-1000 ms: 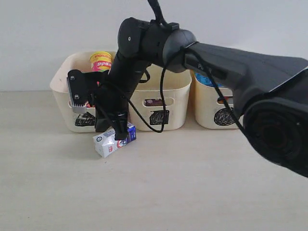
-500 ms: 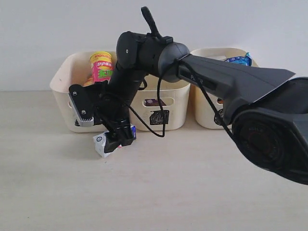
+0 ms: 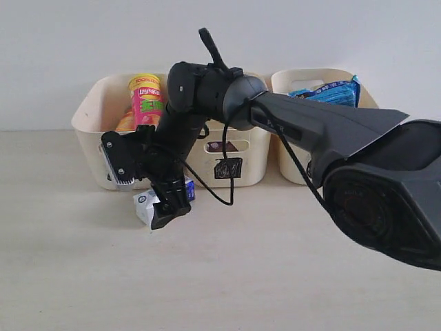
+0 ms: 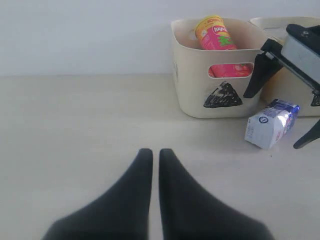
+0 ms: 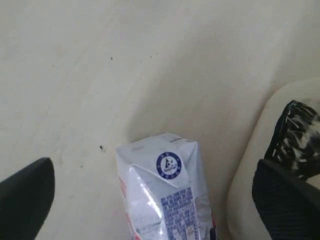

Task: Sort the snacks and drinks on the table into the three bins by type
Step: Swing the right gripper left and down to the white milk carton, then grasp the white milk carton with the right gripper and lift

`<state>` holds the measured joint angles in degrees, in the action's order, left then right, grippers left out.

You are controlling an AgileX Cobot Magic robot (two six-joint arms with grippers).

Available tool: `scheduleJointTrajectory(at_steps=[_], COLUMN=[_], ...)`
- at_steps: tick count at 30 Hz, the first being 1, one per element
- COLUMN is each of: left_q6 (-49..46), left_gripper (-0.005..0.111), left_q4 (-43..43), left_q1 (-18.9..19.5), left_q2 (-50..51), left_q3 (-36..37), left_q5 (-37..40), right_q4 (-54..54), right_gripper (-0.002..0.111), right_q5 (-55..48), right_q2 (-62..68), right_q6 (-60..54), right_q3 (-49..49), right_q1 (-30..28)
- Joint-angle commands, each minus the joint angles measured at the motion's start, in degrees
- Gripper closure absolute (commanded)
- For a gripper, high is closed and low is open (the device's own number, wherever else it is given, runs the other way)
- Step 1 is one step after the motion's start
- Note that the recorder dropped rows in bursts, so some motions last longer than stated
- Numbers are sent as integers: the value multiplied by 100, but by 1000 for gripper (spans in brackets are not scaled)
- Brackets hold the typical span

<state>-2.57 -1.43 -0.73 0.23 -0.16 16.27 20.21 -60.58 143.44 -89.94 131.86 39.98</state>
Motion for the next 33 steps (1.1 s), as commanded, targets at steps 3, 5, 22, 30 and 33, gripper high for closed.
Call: scheduleJointTrajectory(at_steps=[3, 5, 22, 30, 33], left_q6=[34, 34, 34, 34, 34], left_gripper=[102, 102, 102, 102, 102], left_q4=[-7, -7, -7, -7, -7], left_q1=[11, 11, 11, 11, 11], left_q2=[-23, -23, -23, -23, -23], left_q3=[16, 16, 16, 16, 16], left_q5=[-21, -21, -21, -21, -21], right_q4=[-134, -258, -660, -1348, -1554], right_gripper=[10, 10, 95, 108, 108], right_q5=[151, 192, 409, 76, -31], right_q2=[109, 185, 456, 156, -18], right_q6=[-47, -47, -207, 535, 1069], right_q3=[11, 11, 11, 11, 11], right_q1=[1, 1, 1, 339, 506])
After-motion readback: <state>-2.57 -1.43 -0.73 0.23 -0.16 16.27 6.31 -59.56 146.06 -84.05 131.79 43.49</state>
